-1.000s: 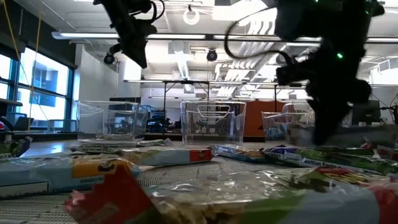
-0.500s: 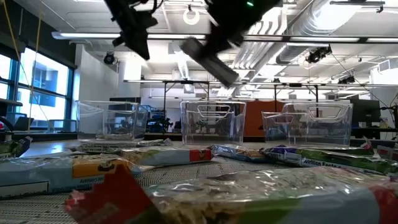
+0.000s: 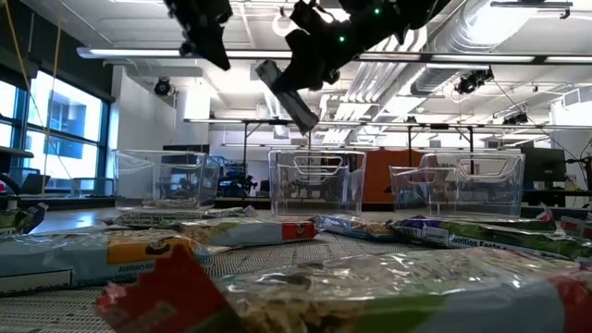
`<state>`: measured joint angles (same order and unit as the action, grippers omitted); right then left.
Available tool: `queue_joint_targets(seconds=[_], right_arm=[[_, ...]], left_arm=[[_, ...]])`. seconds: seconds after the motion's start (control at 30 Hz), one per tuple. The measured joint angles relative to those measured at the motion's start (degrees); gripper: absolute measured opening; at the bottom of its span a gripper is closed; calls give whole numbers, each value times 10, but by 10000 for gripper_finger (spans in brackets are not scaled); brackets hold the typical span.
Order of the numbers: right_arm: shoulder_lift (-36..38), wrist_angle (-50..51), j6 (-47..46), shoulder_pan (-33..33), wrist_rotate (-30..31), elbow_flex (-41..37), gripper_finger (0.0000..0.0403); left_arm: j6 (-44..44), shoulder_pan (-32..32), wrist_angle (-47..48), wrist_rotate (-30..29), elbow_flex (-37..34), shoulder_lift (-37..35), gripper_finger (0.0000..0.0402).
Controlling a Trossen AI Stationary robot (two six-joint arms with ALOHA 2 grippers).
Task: Pick and place Granola Bars by type
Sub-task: Put the top right yellow granola bar into the left transparent bin
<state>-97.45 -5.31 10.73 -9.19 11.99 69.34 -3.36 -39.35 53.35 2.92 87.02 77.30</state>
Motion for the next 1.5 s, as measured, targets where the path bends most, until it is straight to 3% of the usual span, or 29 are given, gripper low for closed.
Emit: queue_joint_targets(seconds=[0.17,0.23,0.47,0.63,0.83,1.0,1.2,1.33,1.5], right_arm=[[17,0,10,-3,-2,0,39],[22,5,15,-3,-1,0,41],[22,55,-18,-2,-5,0,26],[22,93,-31,-2,4,0,33],[22,102,-31,-2,27,0,40],[22,112,-30,-2,26,0,29],[22,120,-30,-2,26,0,36],[22,120,-30,-2,26,0,41],[22,135,-30,-2,29,0,29]], left_arm=[[-83,0,-1,134,-8,27,19],[-117,5,-15,161,-8,37,19],[-174,37,-61,156,-8,77,19],[-161,46,-78,88,-9,108,19],[-174,46,-81,129,-9,126,19],[-174,45,-99,130,-8,126,23],[-198,46,-97,135,-8,126,81],[-245,58,-87,179,-8,126,126],[-324,95,-68,223,-8,126,142]])
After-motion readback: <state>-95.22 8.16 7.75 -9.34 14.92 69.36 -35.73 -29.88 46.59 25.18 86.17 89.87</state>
